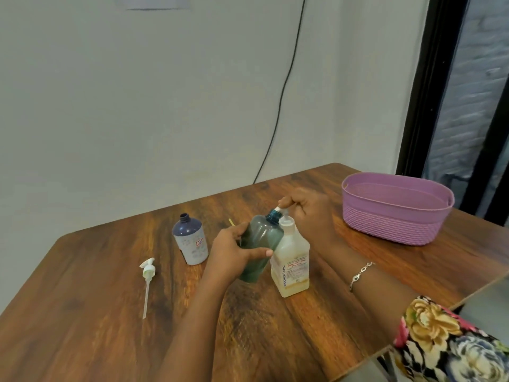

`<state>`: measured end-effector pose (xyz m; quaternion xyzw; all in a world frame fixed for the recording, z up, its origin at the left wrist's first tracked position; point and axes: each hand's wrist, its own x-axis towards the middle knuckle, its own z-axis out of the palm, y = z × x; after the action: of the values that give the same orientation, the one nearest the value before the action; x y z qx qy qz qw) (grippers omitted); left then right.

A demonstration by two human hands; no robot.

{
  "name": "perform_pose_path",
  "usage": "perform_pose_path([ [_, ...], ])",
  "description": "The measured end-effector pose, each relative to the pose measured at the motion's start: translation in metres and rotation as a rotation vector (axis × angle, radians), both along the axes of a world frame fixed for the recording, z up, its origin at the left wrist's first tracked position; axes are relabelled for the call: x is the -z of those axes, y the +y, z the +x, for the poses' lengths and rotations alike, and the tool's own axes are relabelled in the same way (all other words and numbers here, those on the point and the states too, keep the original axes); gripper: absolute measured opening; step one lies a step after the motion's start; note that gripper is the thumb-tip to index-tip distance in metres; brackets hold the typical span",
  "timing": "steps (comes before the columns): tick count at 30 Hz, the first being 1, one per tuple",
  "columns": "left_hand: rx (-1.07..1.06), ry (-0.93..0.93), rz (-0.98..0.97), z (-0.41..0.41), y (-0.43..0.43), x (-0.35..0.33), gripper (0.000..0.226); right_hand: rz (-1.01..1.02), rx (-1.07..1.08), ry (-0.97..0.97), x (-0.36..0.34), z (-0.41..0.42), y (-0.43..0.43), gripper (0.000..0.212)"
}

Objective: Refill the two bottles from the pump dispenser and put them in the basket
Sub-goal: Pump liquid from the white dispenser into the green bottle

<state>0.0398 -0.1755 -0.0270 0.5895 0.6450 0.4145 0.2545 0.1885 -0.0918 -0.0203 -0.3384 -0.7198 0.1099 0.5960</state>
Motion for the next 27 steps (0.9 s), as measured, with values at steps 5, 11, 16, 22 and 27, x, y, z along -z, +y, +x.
perform_pose_path([
  [5,-0.007,0.031,-0.027,-0.002,0.001,0.0,0.086,0.034,0.022,0.009,0.004,-0.006,-0.006,0.024],
  [11,-0.023,0.052,-0.06,-0.001,-0.003,0.006,0.085,0.046,0.038,0.047,0.022,-0.006,-0.002,0.022],
  [16,-0.032,0.07,-0.032,-0.001,-0.006,-0.004,0.084,-0.02,-0.004,-0.058,-0.009,-0.001,-0.001,0.03],
  [22,-0.016,0.096,-0.052,-0.005,-0.006,-0.003,0.084,0.088,0.069,-0.064,0.011,-0.005,-0.004,0.02],
  [27,-0.045,0.048,-0.039,0.004,-0.004,0.001,0.085,0.103,0.056,-0.051,0.02,-0.003,0.0,0.024],
])
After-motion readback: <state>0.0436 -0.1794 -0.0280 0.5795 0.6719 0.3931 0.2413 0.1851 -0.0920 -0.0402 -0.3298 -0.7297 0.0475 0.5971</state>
